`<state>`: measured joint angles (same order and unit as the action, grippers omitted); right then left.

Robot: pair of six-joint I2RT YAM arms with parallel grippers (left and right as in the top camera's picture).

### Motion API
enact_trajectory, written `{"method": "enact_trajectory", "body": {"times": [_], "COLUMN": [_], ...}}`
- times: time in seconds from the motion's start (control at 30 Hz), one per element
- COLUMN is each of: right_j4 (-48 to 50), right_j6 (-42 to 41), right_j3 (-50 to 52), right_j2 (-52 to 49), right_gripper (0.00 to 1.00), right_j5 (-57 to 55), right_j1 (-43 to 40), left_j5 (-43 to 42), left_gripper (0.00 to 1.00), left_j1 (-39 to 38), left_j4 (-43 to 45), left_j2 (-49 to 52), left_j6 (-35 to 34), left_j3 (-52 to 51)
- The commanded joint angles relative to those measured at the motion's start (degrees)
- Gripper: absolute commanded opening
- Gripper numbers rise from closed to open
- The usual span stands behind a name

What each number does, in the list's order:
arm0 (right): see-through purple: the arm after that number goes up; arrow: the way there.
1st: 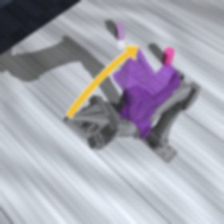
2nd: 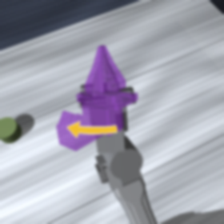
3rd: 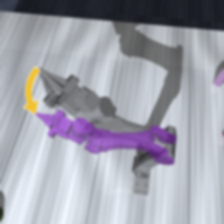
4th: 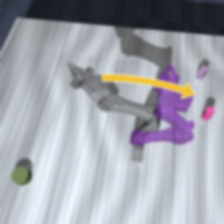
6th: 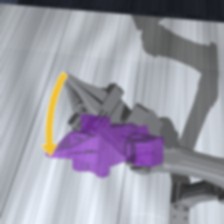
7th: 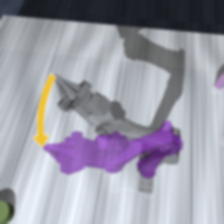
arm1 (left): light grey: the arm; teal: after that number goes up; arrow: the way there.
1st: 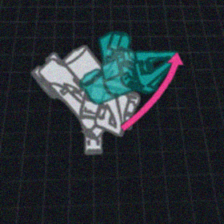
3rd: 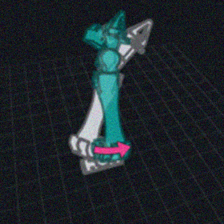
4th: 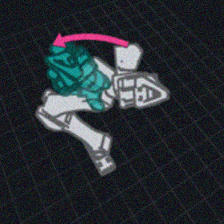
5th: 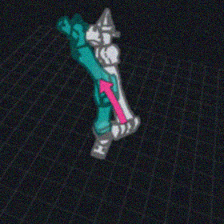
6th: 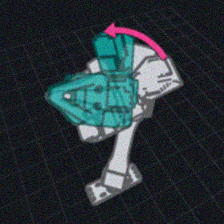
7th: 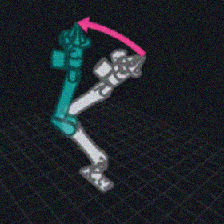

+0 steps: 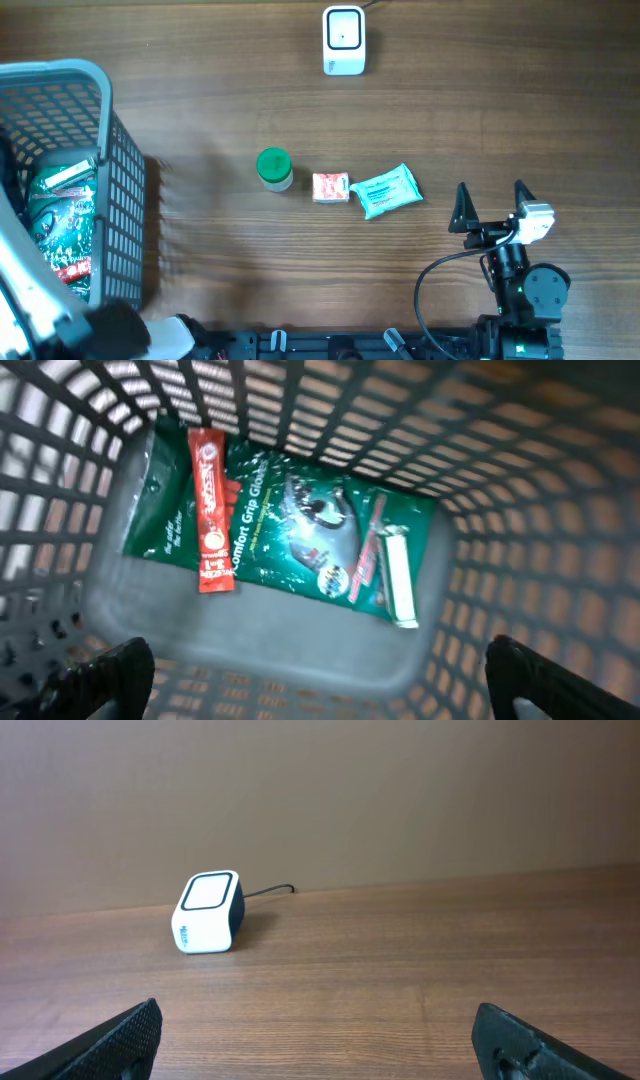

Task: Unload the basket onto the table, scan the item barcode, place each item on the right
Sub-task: 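Reach into the basket and grasp the green tube box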

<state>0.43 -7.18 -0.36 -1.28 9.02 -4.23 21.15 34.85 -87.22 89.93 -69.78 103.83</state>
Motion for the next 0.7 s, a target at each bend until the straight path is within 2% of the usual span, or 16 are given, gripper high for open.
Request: {"method": "enact_trajectory", "body": {"times": [0.0,0.13,0.3,0.67], "right_j4": [0.28,0.28,0.28,0.28], "right_j6": [1.03,1.03,1.03,1.03], "right_j3": [0.07,0.07,0.07,0.07], "right_j2": [0.31,0.31,0.31,0.31], "right_gripper": [1.00,1.00,1.00,1.00], "right_j5": [0.90,0.90,0.90,0.90], "right_j1": [-0.13,-0.13,-0.13,-0.13], "left_j5": [-3.82,-8.98,-9.38,-8.41], "left_gripper": [1.00,1.00,1.00,1.00], "left_j1": [2.78,2.56,1.55,-2.27], "left_j4": [3.41,7.65,14.23,17.64], "left_j2": [8.24,17.77,26.45,35.06], "left_j6": [-1.42,-1.40,-1.42,-1.42], "left_j3": [-2.38,-2.38,-2.38,-2.43]}}
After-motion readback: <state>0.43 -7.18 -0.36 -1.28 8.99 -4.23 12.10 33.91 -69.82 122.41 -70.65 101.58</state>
